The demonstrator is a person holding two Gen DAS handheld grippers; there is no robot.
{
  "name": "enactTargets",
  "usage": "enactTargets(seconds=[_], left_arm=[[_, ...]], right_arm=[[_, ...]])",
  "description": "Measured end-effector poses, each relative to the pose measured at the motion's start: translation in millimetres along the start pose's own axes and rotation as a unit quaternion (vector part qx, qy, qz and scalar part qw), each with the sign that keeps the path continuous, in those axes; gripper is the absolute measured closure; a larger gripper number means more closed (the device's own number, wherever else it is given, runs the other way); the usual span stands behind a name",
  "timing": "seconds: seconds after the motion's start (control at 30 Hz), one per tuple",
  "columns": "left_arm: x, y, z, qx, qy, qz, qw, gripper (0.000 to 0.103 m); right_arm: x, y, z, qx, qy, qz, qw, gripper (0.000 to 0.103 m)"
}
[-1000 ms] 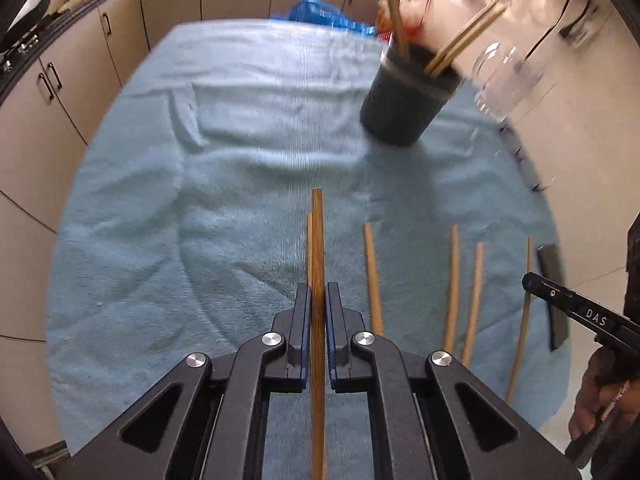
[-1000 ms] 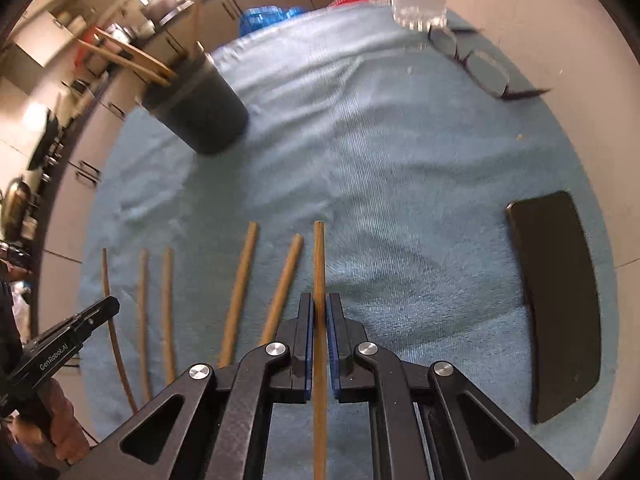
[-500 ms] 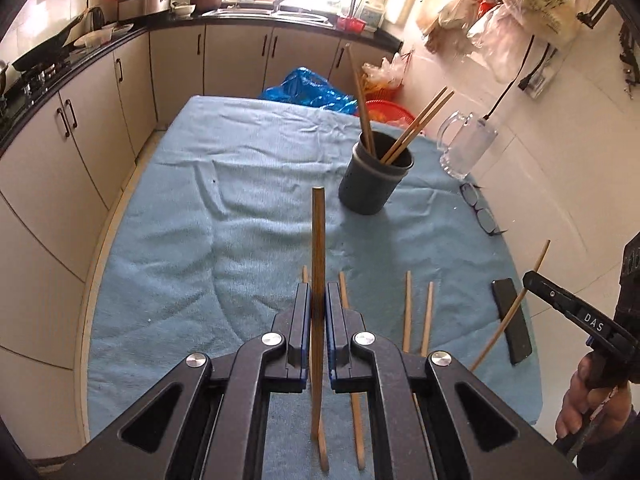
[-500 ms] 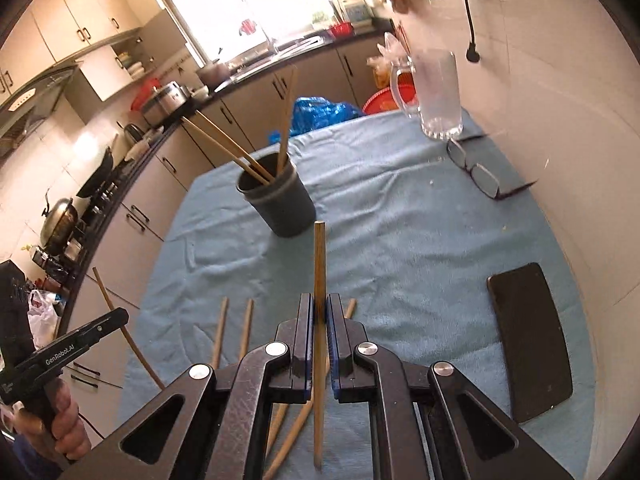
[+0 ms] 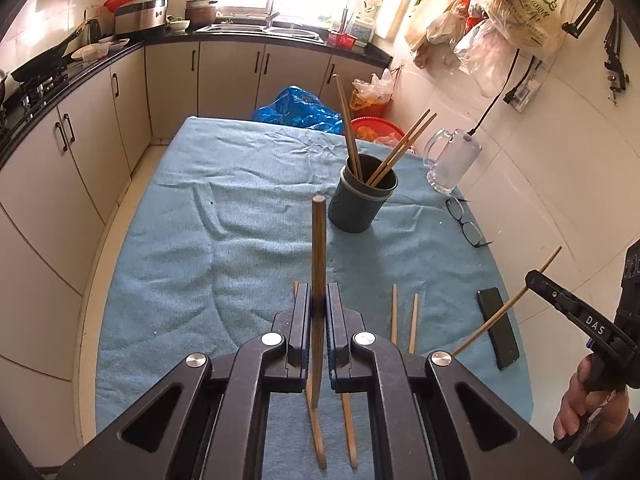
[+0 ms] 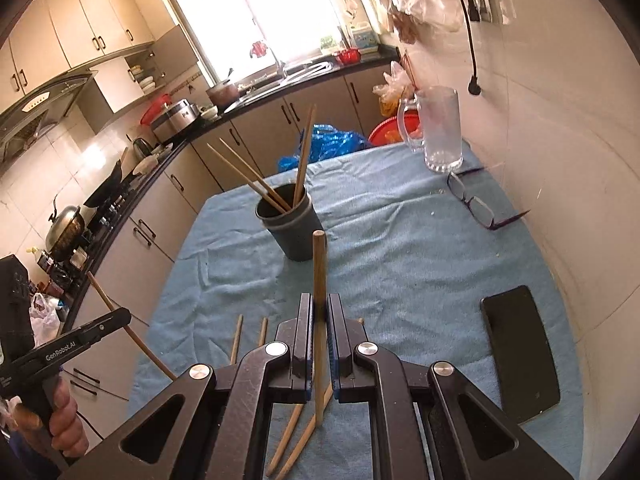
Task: Organize utensils
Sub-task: 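Lift both held chopsticks upright and carry them above the black cup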
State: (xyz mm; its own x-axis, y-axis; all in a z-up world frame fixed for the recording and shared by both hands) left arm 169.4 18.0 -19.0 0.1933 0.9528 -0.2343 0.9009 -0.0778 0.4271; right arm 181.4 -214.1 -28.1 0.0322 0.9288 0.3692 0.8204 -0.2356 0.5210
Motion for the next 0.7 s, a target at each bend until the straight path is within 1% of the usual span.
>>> enactTargets(seconds=[0.3,0.53,0.7], left_arm=[[9.8,-0.5,-13.9,-0.009,-0.002,-0.01,0.9999,0.097],[17.0,0.8,-25.2,-0.013,0.001,-0.011,0.9999,0.097],[14.2,3.1,-31.8,-0.016,0.002,-0.007,0.9999,0.097]], right_arm=[[0.3,4.1,-30.2,-0.026,-0.006,0.002,1.0,0.096],[-4.2,7.4,-43.4,-0.031,-0.003,0.01,0.999,0.096],[-10.1,12.2,-50.2,-0.038,-0.001,0.023,0.999,0.096]])
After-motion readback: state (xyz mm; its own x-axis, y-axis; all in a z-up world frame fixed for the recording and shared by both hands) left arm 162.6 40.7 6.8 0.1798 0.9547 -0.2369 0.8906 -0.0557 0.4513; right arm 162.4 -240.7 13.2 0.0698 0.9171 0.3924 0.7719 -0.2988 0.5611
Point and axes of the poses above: each gripper's, at about its wrist camera, not at the fingertips, and z roughly the way its jaws point, x to its left, y to its top, the point moved 9 cm from there along z, roughly the way its jaws point, and after that the axes turned 12 degrees about x, right-handed, at the moved point
